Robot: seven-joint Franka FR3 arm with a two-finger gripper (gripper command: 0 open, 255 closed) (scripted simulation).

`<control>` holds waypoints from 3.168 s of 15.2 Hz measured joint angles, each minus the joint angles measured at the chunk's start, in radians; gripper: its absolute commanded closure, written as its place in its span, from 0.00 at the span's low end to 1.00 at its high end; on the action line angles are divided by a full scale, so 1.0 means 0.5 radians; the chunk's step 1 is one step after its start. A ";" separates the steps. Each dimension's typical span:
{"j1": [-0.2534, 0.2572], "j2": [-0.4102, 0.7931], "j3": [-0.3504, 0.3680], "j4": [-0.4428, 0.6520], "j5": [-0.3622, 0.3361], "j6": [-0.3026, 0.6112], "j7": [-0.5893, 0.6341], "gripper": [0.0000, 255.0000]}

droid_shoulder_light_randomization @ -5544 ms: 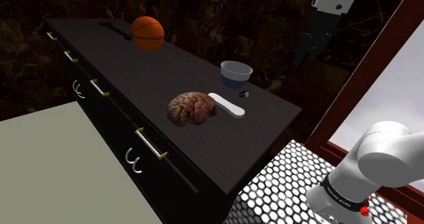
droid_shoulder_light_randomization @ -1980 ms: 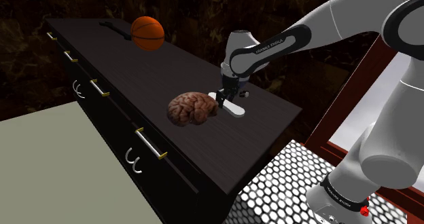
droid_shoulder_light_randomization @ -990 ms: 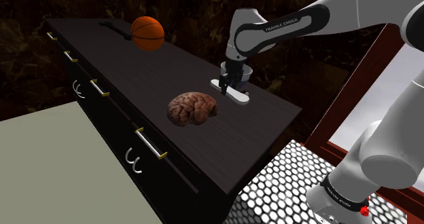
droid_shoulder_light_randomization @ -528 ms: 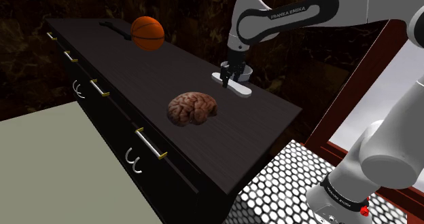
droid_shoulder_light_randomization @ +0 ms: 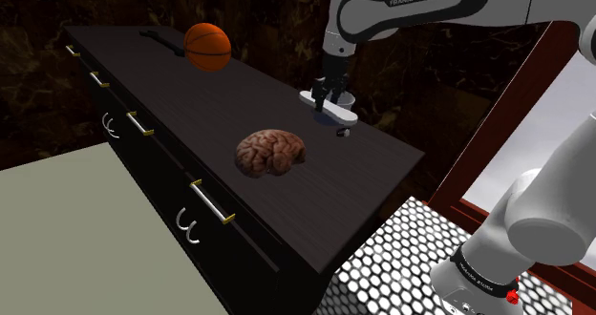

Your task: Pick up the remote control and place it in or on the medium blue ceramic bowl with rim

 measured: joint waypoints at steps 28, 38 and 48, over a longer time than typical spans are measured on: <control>-0.455 1.077 -0.273 1.584 0.098 -0.500 -0.718 1.00; -0.444 1.048 -0.271 1.273 0.095 -0.218 -0.716 1.00; -0.446 1.054 -0.272 1.249 0.096 -0.186 -0.719 0.00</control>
